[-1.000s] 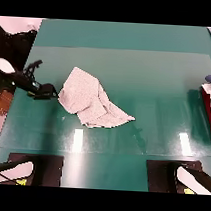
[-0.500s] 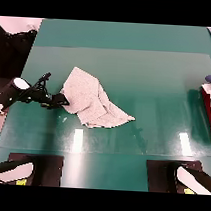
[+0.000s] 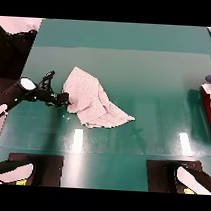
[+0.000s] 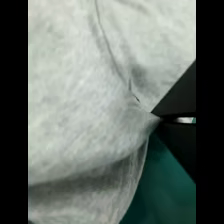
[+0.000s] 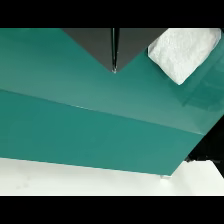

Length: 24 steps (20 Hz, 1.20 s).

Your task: Fold the shirts.

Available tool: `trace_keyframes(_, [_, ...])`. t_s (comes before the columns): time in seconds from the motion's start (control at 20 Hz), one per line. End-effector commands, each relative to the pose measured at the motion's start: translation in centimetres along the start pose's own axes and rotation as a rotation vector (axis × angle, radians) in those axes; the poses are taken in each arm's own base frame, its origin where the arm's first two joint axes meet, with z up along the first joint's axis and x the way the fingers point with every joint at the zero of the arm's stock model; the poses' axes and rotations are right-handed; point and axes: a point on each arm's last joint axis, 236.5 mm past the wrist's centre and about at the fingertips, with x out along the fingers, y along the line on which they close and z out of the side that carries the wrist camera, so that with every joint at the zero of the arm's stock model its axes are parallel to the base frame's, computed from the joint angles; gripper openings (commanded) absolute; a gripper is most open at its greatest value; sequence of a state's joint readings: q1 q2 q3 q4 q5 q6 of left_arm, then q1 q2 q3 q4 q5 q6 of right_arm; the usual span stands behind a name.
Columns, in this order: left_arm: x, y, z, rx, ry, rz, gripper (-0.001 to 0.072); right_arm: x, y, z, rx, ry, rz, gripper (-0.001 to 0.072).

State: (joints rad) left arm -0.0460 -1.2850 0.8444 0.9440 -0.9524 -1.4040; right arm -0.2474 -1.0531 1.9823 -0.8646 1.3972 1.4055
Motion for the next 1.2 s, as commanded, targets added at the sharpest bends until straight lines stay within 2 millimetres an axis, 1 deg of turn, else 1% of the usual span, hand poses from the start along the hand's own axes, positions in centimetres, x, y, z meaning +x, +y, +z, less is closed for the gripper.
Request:
trace_keyframes(0.0, [-3.2, -2.3, 1.1, 0.127, 0.004, -0.003, 0.0019, 0.6, 0.0, -2.9, 0.012, 0.128, 0.022, 0.0014])
trace_keyframes(0.05, [-5.3, -3.3, 2.2, 0.19, -0.033, 0.01, 0.0019, 1.1, -0.1, -5.0, 0.025, 0.22, 0.045, 0.0014])
trace_keyframes(0.15, [-10.3, -5.9, 4.4, 0.307, -0.142, 0.027, 0.0019, 2.8, 0.2, -9.7, 0.073, 0.393, 0.105, 0.0014])
trace_keyframes(0.25, [-15.5, -8.8, 6.1, 0.392, -0.264, 0.034, 0.002, 5.4, 0.7, -14.4, 0.139, 0.512, 0.165, 0.0015])
trace_keyframes(0.35, [-20.2, -11.2, 7.2, 0.459, -0.382, 0.041, 0.002, 8.1, 0.8, -19.9, 0.175, 0.609, 0.213, 0.0015])
trace_keyframes(0.4, [-22.3, -12.3, 7.6, 0.486, -0.436, 0.043, 0.002, 9.3, 0.6, -23.0, 0.208, 0.653, 0.222, 0.0044])
trace_keyframes(0.45, [-24.0, -13.2, 7.8, 0.507, -0.477, 0.043, 0.002, 10.3, 0.3, -26.0, 0.256, 0.695, 0.218, 0.0233])
trace_keyframes(0.5, [-25.3, -14.0, 8.0, 0.523, -0.506, 0.039, 0.002, 11.2, -0.1, -29.4, 0.311, 0.746, 0.208, 0.0424])
trace_keyframes(0.55, [-26.1, -14.5, 8.1, 0.533, -0.521, 0.037, 0.002, 11.8, -0.4, -32.4, 0.357, 0.792, 0.198, 0.0451])
trace_keyframes(0.6, [-26.6, -14.8, 8.0, 0.54, -0.529, 0.036, 0.0019, 12.3, -0.6, -35.4, 0.4, 0.84, 0.186, 0.0451])
trace_keyframes(0.7, [-26.6, -14.8, 7.8, 0.542, -0.519, 0.037, 0.002, 13.3, -0.7, -39.9, 0.428, 0.906, 0.176, 0.0451])
trace_keyframes(0.75, [-26.4, -14.7, 7.6, 0.541, -0.507, 0.038, 0.002, 13.8, -0.8, -41.4, 0.425, 0.926, 0.173, 0.0451])
trace_keyframes(0.8, [-26.3, -14.6, 7.4, 0.541, -0.497, 0.038, 0.002, 14.4, -0.8, -42.9, 0.43, 0.943, 0.165, 0.0451])
trace_keyframes(0.9, [-26.1, -14.5, 7.0, 0.541, -0.475, 0.039, 0.002, 15.4, -0.9, -44.8, 0.442, 0.979, 0.156, 0.0451])
trace_keyframes(1.0, [-25.9, -14.3, 6.6, 0.541, -0.456, 0.04, 0.002, 16.0, -0.4, -46.6, 0.451, 1.026, 0.161, 0.0451])
trace_keyframes(1.15, [-25.9, -14.3, 6.6, 0.539, -0.454, 0.04, 0.002, 16.6, 0.5, -48.8, 0.441, 1.083, 0.169, 0.0451])
